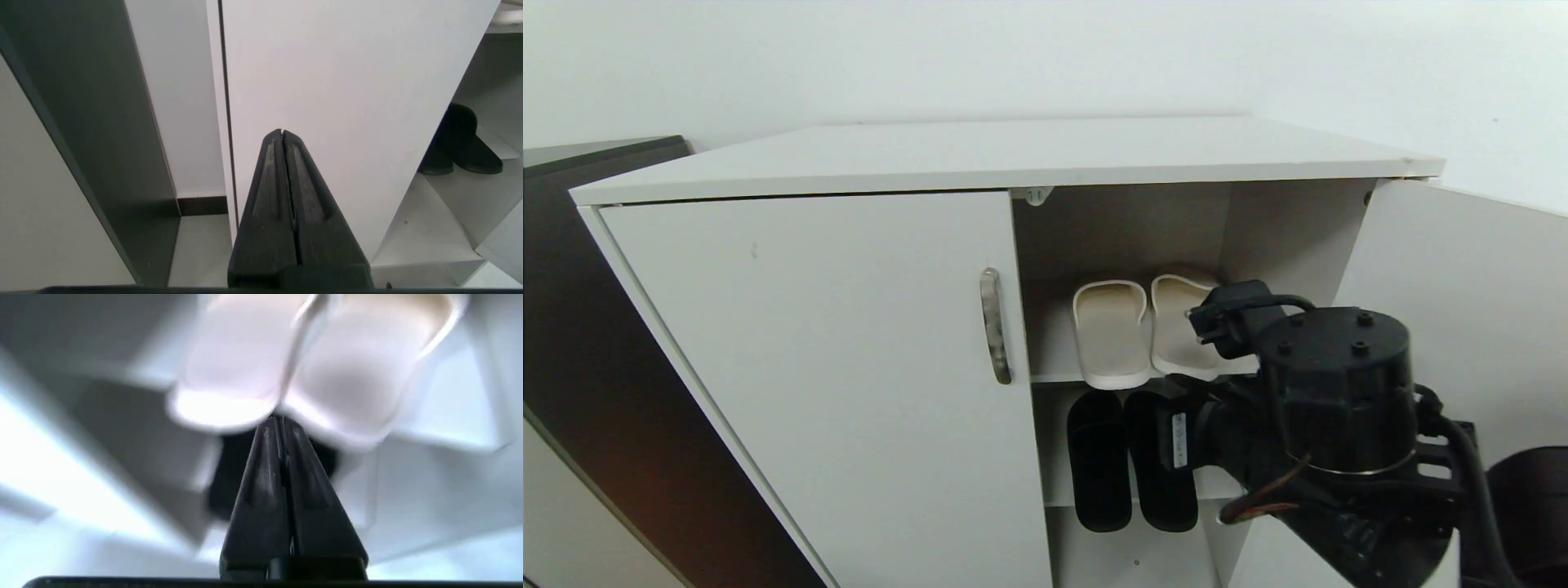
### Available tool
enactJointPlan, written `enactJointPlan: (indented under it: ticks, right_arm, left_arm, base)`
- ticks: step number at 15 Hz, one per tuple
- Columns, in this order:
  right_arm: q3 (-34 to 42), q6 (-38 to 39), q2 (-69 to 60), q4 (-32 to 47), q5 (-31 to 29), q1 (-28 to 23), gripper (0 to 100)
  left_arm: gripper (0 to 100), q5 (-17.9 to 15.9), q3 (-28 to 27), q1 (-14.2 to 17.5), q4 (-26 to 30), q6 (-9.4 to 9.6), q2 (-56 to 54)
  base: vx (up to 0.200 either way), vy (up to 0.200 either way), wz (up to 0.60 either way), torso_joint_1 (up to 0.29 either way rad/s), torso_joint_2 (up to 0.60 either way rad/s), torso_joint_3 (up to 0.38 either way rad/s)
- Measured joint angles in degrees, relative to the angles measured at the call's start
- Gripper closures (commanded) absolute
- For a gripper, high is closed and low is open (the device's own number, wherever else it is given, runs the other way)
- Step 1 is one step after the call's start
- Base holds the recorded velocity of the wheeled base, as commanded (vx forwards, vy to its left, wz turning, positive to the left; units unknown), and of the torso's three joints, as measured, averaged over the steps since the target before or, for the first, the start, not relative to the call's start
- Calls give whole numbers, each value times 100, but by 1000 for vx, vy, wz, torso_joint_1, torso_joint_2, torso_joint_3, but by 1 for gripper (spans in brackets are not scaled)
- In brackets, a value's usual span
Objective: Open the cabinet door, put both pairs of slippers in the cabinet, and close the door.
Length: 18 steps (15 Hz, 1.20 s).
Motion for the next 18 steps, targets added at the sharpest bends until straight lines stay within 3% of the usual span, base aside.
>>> enactJointPlan:
  ticks: [12,18]
  right_arm:
    - [501,38,-512,-29,196,157,100]
    - [524,44,-490,-27,222,168,100]
  left_arm:
    - [100,-24,0,0,0,16,0]
    - [100,-24,0,-5,0,10,0]
  base:
    - [0,0,0,0,0,0]
    - [-200,0,0,2,0,3]
